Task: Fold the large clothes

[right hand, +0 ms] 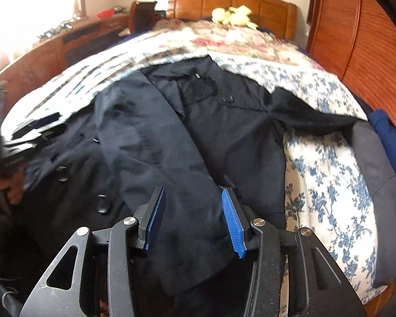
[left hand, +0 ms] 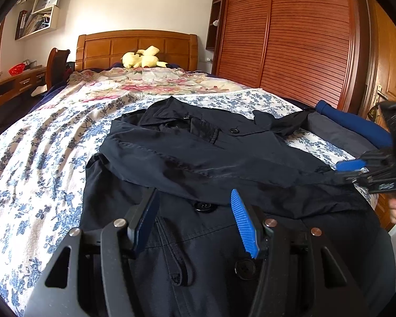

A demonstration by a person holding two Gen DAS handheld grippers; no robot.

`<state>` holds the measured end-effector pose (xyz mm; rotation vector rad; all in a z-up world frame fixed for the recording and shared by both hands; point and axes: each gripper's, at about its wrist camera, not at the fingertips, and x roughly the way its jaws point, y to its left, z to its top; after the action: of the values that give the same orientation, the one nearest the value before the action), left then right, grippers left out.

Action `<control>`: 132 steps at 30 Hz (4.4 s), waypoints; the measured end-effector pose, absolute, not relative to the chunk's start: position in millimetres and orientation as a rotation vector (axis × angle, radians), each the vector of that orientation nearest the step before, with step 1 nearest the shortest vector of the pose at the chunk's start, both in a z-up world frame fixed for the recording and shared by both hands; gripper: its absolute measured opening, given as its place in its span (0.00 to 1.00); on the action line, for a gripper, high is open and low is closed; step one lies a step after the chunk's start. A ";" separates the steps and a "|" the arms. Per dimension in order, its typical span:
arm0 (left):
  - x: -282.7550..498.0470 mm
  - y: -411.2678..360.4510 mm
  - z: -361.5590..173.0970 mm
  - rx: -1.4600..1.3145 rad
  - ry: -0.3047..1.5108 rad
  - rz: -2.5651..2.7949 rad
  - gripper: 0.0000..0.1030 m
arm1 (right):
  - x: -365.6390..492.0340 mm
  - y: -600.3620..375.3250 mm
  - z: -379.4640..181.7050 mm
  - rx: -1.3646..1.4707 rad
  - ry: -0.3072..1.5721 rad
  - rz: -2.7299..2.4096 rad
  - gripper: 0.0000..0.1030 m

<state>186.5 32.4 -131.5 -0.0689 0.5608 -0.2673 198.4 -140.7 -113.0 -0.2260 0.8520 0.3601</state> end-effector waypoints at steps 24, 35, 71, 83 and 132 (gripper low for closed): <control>181.3 19.2 -128.2 -0.041 0.538 -0.299 0.54 | 198.0 -151.7 -111.4 -0.224 0.848 0.362 0.50; 182.5 24.0 -124.1 -0.049 0.510 -0.274 0.54 | 270.7 -192.6 -84.7 -0.217 0.768 0.248 0.57; 199.6 32.2 -138.4 -0.058 0.576 -0.257 0.54 | 456.1 -287.6 -121.8 0.040 0.821 -0.033 0.03; 198.7 30.4 -138.5 -0.048 0.575 -0.254 0.54 | 372.9 -139.4 -76.4 -0.219 0.718 0.399 0.03; 202.2 26.3 -144.5 -0.021 0.608 -0.259 0.54 | 451.2 -303.5 -173.2 0.151 0.916 -0.040 0.58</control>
<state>202.2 26.3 -144.5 -0.0209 0.6075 -0.2589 451.2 -303.5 -173.2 0.1506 0.9158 -0.0404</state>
